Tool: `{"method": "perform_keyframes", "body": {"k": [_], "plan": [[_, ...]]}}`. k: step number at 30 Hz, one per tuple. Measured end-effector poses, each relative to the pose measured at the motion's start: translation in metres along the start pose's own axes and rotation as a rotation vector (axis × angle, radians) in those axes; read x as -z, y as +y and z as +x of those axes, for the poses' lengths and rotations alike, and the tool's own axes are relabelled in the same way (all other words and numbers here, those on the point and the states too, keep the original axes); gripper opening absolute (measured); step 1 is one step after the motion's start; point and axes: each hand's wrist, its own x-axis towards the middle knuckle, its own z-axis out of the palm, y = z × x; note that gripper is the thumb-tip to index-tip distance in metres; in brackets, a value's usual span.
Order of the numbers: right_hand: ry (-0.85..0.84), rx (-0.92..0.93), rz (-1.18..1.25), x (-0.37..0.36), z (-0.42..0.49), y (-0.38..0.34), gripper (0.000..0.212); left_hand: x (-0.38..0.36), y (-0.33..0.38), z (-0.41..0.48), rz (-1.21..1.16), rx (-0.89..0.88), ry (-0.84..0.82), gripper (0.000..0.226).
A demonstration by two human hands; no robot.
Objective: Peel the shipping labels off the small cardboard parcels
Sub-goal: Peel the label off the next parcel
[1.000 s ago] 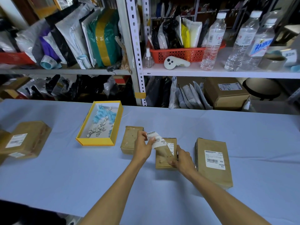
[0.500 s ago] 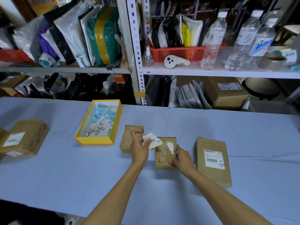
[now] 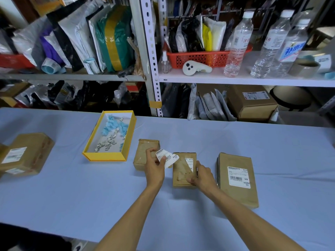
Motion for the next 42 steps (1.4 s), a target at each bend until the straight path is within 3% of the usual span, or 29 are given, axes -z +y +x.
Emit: {"method": "perform_keyframes", "body": {"k": [9,14,18,22,28,32,38,42], "plan": [[-0.007,-0.028,-0.029,0.002,-0.002,-0.004,0.053,0.001,-0.001,-0.001,0.081,-0.063,-0.037,0.036],[-0.012,-0.042,-0.029,0.002,-0.002,-0.006,0.053,0.002,-0.001,0.001,0.1,-0.029,-0.063,0.05],[-0.015,-0.046,-0.042,0.003,-0.004,-0.008,0.052,0.001,-0.001,0.001,0.155,-0.038,-0.021,0.037],[-0.021,-0.048,-0.047,0.003,-0.005,-0.009,0.055,0.002,-0.003,0.003,0.224,0.001,0.017,0.038],[-0.031,-0.046,-0.051,0.003,-0.004,-0.01,0.052,0.004,-0.001,0.008,0.178,0.094,0.016,0.042],[-0.032,-0.048,-0.067,0.002,-0.004,-0.01,0.052,0.005,0.0,0.005,0.136,0.082,0.04,0.031],[-0.031,-0.052,-0.078,0.001,-0.001,-0.009,0.051,0.004,-0.001,-0.002,0.13,0.026,-0.016,0.033],[-0.028,-0.046,-0.067,0.001,-0.001,-0.009,0.053,-0.002,-0.001,-0.007,0.19,0.024,-0.182,0.018]]}}
